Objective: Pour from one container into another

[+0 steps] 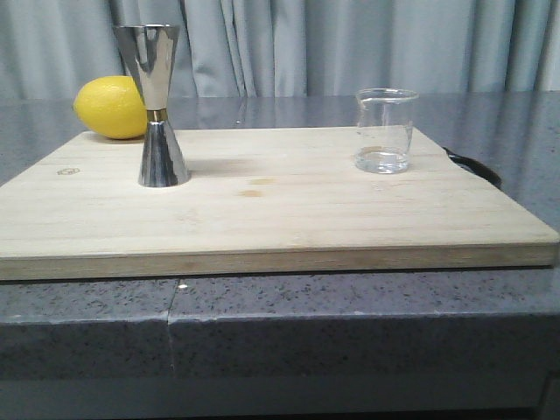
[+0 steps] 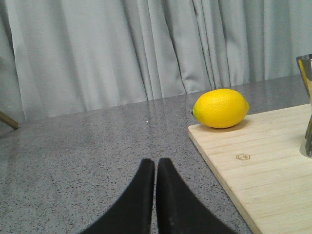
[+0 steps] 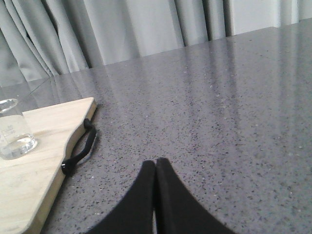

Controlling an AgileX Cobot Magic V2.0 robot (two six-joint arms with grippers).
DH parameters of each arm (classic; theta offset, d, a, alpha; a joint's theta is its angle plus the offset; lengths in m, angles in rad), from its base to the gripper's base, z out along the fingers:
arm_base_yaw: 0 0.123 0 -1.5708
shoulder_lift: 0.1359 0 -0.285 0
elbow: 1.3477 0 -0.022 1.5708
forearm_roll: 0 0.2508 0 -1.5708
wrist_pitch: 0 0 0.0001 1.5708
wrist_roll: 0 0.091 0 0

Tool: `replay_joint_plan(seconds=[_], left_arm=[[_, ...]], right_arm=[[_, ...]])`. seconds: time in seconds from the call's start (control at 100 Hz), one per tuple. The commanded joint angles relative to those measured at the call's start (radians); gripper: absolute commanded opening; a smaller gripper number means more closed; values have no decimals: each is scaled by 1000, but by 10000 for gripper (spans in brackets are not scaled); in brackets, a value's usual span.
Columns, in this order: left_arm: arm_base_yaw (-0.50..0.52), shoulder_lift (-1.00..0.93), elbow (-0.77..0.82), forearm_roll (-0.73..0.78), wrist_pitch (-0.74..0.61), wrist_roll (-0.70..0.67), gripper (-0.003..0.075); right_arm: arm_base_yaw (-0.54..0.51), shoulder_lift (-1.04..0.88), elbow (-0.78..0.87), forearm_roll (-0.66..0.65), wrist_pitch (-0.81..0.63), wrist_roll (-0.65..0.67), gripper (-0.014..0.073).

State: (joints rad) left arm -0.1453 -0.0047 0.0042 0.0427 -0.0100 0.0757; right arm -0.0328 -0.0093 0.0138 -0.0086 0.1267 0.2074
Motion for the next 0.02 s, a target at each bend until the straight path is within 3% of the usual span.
replay_joint_plan(seconds=[0.0,0.01], left_arm=[[2,-25,36,0,-72,-10,-19],[2,-25,36,0,-72,-10,-19]], right_arm=[[-6,-18,26,-12,-71,-1,-75],[-6,-18,26,-12,-71,-1,-75]])
